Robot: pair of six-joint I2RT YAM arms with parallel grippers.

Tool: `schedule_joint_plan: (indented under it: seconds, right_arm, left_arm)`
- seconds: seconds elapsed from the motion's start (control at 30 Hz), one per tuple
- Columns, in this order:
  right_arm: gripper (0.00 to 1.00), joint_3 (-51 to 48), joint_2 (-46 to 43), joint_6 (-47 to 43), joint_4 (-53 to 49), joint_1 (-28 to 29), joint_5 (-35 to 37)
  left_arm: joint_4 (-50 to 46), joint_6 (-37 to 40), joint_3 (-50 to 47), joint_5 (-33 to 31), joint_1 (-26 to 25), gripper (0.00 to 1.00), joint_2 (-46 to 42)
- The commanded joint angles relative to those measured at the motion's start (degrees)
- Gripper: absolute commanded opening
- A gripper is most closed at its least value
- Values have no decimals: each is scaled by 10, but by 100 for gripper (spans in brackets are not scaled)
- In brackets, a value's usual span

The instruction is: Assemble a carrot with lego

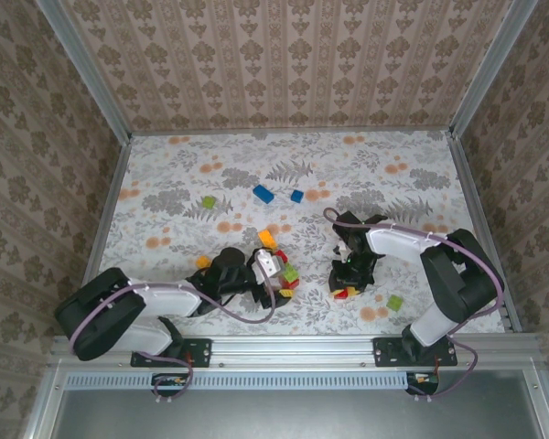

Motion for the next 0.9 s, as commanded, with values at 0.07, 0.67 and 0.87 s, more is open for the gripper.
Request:
schedule_joint_plan:
  seconds: [0.07,0.67,0.87]
  right_arm:
    - [34,-19,3,-12,24,3,6]
    - [33,-15,9,-17,32,3,-1]
    - [33,-15,8,-16,32,4,-2]
  left_arm:
    - [6,2,-13,2,5,100,-24]
    - [71,-17,-70,12,26,100,-48]
    - [80,-25,-85,-16,27,100,-62]
